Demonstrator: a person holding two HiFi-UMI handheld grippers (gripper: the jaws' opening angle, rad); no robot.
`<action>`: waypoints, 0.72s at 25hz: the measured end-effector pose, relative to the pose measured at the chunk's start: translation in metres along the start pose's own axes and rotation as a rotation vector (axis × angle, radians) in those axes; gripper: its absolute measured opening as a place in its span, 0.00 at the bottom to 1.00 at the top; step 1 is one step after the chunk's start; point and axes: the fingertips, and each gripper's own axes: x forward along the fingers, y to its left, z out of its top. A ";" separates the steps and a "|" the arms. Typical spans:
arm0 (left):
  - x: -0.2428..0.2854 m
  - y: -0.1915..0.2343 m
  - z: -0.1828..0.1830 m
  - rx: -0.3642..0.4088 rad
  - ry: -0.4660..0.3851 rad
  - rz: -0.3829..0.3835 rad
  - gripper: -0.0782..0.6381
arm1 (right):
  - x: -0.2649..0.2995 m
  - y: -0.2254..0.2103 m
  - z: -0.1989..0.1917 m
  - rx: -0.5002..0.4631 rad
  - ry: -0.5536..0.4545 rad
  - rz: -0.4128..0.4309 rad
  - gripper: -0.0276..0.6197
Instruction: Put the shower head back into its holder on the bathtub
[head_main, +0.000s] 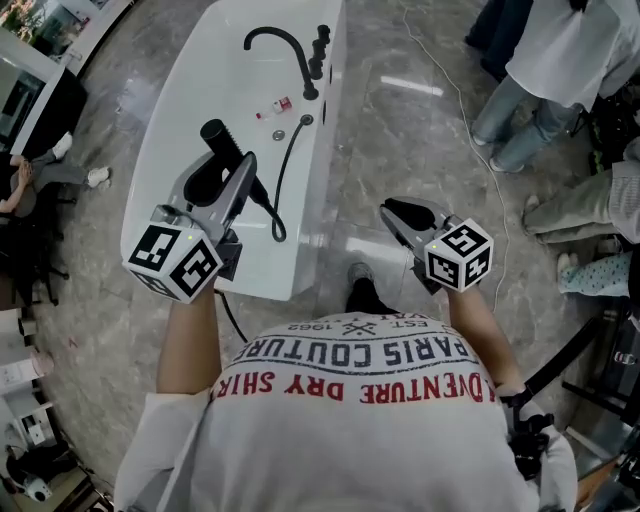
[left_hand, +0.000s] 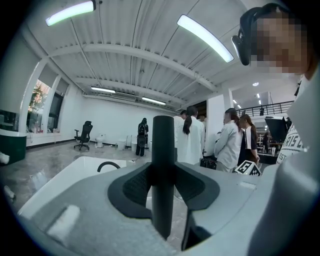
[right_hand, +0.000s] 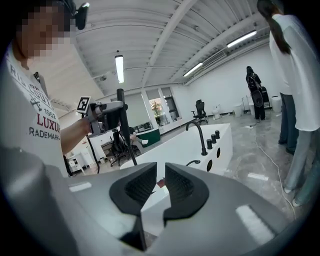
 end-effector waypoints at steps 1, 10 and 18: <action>0.013 0.002 0.004 0.008 -0.002 0.005 0.30 | 0.003 -0.011 0.003 -0.002 0.007 0.009 0.13; 0.095 0.012 0.045 0.012 -0.037 0.019 0.31 | 0.015 -0.094 0.037 -0.016 0.020 0.032 0.14; 0.122 0.017 0.068 0.019 -0.082 0.025 0.31 | 0.035 -0.111 0.039 -0.052 0.059 0.104 0.19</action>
